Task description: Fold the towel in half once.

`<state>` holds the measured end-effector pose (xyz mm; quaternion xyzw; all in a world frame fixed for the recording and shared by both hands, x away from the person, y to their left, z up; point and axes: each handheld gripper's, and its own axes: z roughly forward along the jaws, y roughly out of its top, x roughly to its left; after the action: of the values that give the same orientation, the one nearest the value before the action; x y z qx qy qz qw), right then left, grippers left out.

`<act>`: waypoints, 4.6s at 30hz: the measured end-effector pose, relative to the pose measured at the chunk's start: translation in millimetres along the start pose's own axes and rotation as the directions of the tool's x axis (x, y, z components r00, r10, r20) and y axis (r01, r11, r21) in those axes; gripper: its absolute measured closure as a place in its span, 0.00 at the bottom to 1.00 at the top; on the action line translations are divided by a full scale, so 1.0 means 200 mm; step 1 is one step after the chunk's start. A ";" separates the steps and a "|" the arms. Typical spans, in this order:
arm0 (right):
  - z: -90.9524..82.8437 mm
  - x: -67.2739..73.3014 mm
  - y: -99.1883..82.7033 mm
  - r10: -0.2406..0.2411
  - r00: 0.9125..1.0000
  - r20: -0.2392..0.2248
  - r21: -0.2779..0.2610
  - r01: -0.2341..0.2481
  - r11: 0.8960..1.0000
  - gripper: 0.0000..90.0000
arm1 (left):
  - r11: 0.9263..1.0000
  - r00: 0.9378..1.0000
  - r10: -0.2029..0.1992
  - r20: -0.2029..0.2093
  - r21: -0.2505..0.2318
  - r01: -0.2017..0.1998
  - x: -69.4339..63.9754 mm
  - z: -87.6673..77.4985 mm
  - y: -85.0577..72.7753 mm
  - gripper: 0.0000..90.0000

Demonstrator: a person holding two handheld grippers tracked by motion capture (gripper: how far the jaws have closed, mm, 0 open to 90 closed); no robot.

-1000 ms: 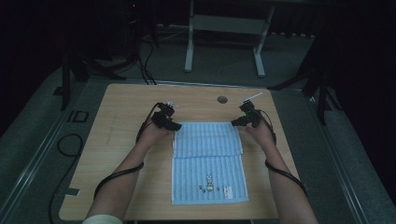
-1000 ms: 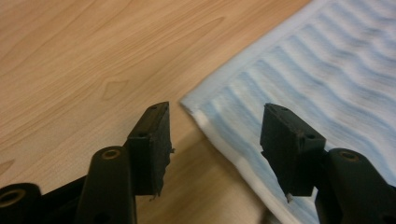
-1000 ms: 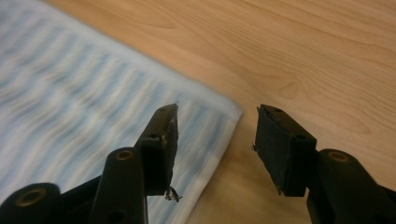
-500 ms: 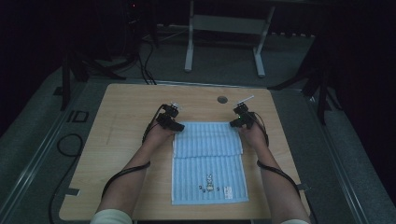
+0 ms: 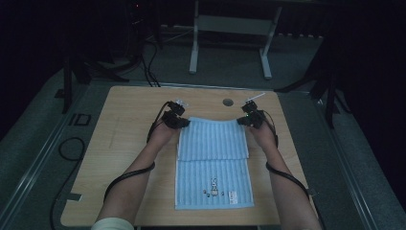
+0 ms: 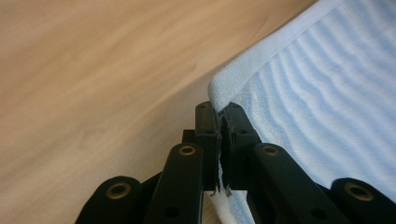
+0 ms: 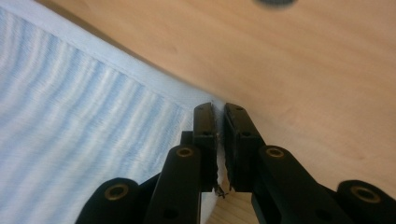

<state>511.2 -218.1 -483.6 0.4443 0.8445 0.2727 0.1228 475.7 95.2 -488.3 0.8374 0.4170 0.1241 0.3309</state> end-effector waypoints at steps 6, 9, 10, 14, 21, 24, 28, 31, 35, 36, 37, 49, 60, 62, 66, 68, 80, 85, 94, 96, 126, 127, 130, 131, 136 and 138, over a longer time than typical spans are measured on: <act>-0.19 0.00 0.13 -0.023 0.999 0.025 -0.078 0.025 0.997 0.93 | 0.997 0.998 0.044 -0.051 -0.061 -0.047 -0.01 -0.20 0.13 0.95; -0.31 0.00 0.20 -0.034 0.999 0.032 -0.133 0.038 0.990 0.93 | 0.993 0.996 0.044 -0.075 -0.108 -0.052 0.01 -0.31 0.20 0.95; -0.35 0.00 0.23 -0.033 0.999 0.035 -0.152 0.038 0.988 0.93 | 0.991 0.996 0.045 -0.082 -0.120 -0.055 0.01 -0.34 0.22 0.95; -0.49 0.01 0.31 -0.053 0.998 0.045 -0.212 0.062 0.975 0.93 | 0.985 0.995 0.049 -0.088 -0.162 -0.063 0.02 -0.46 0.27 0.95; -0.62 0.04 0.32 -0.104 0.994 0.043 -0.260 0.112 0.959 0.93 | 0.973 0.991 0.095 -0.097 -0.202 -0.113 -0.02 -0.57 0.26 0.95; -0.67 0.07 0.29 -0.116 0.993 0.038 -0.282 0.122 0.952 0.93 | 0.972 0.990 0.109 -0.084 -0.198 -0.124 -0.06 -0.61 0.23 0.95; -0.70 0.12 0.17 -0.152 0.988 0.007 -0.292 0.147 0.945 0.93 | 0.969 0.989 0.141 -0.040 -0.198 -0.146 -0.13 -0.62 0.12 0.95; -0.70 0.16 0.04 -0.152 0.988 -0.040 -0.305 0.132 0.943 0.93 | 0.971 0.989 0.150 -0.005 -0.188 -0.148 -0.17 -0.62 0.02 0.95; -0.68 0.22 -0.15 -0.176 0.981 -0.087 -0.285 0.145 0.948 0.93 | 0.976 0.987 0.155 0.051 -0.163 -0.145 -0.24 -0.59 -0.15 0.95; -0.67 0.24 -0.20 -0.191 0.978 -0.081 -0.276 0.162 0.947 0.93 | 0.977 0.986 0.156 0.062 -0.160 -0.144 -0.27 -0.58 -0.19 0.95; -0.66 0.25 -0.26 -0.188 0.977 -0.095 -0.274 0.156 0.949 0.93 | 0.976 0.983 0.165 0.078 -0.154 -0.152 -0.30 -0.57 -0.24 0.95; -0.52 0.35 -0.71 -0.145 0.959 -0.242 -0.182 0.102 0.978 0.93 | 0.992 0.970 0.118 0.212 -0.060 -0.108 -0.42 -0.44 -0.65 0.95; -0.35 0.38 -0.89 -0.094 0.952 -0.290 -0.060 0.080 0.995 0.93 | 0.997 0.961 0.077 0.264 -0.005 -0.078 -0.43 -0.36 -0.77 0.95; -0.37 0.38 -0.90 -0.095 0.952 -0.290 -0.070 0.078 0.995 0.93 | 0.996 0.961 0.093 0.261 -0.020 -0.091 -0.45 -0.39 -0.77 0.95; -0.45 0.39 -0.88 -0.113 0.951 -0.288 -0.109 0.085 0.990 0.93 | 0.993 0.961 0.114 0.253 -0.041 -0.107 -0.48 -0.44 -0.77 0.94; -0.55 0.42 -0.89 -0.141 0.946 -0.291 -0.151 0.101 0.983 0.93 | 0.989 0.957 0.144 0.252 -0.054 -0.135 -0.53 -0.50 -0.79 0.94; -0.76 0.52 -1.26 -0.111 0.914 -0.390 -0.147 0.057 0.988 0.66 | 0.979 0.817 0.190 0.545 -0.037 -0.203 -0.75 -0.63 -0.93 0.67; -0.72 0.50 -1.21 -0.114 0.940 -0.321 -0.151 0.068 0.986 0.66 | 0.981 0.880 0.182 0.439 -0.025 -0.191 -0.71 -0.56 -0.85 0.61; -0.41 0.48 -1.05 -0.143 0.944 -0.297 -0.066 0.130 0.989 0.66 | 0.981 0.911 0.144 0.386 0.065 -0.183 -0.64 -0.30 -0.82 0.59; -0.36 0.47 -1.03 -0.162 0.948 -0.273 -0.046 0.155 0.987 0.67 | 0.984 0.913 0.134 0.384 0.057 -0.168 -0.62 -0.28 -0.81 0.59; -0.11 0.35 -0.66 -0.145 0.965 -0.220 -0.042 0.139 0.989 0.56 | 0.983 0.967 0.130 0.218 0.102 -0.155 -0.29 -0.10 -0.53 0.58; -0.11 0.35 -0.66 -0.145 0.964 -0.221 -0.043 0.139 0.989 0.56 | 0.984 0.968 0.124 0.217 0.099 -0.148 -0.29 -0.10 -0.53 0.58; -0.12 0.34 -0.65 -0.143 0.963 -0.230 -0.041 0.138 0.990 0.55 | 0.987 0.971 0.108 0.213 0.097 -0.131 -0.29 -0.10 -0.52 0.54; -0.13 0.33 -0.65 -0.139 0.964 -0.228 -0.047 0.131 0.990 0.55 | 0.987 0.971 0.109 0.212 0.092 -0.131 -0.29 -0.11 -0.52 0.54; -0.21 0.28 -0.61 -0.116 0.972 -0.204 -0.086 0.100 0.991 0.55 | 0.989 0.977 0.118 0.179 0.063 -0.131 -0.26 -0.15 -0.47 0.48; -0.24 0.24 -0.58 -0.109 0.976 -0.188 -0.101 0.091 0.991 0.55 | 0.991 0.979 0.117 0.167 0.049 -0.127 -0.24 -0.17 -0.45 0.47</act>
<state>381.8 -248.5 -509.0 0.3666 0.8603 0.3463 0.0742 373.1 111.6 -519.1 0.8782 0.3399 0.0625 0.3306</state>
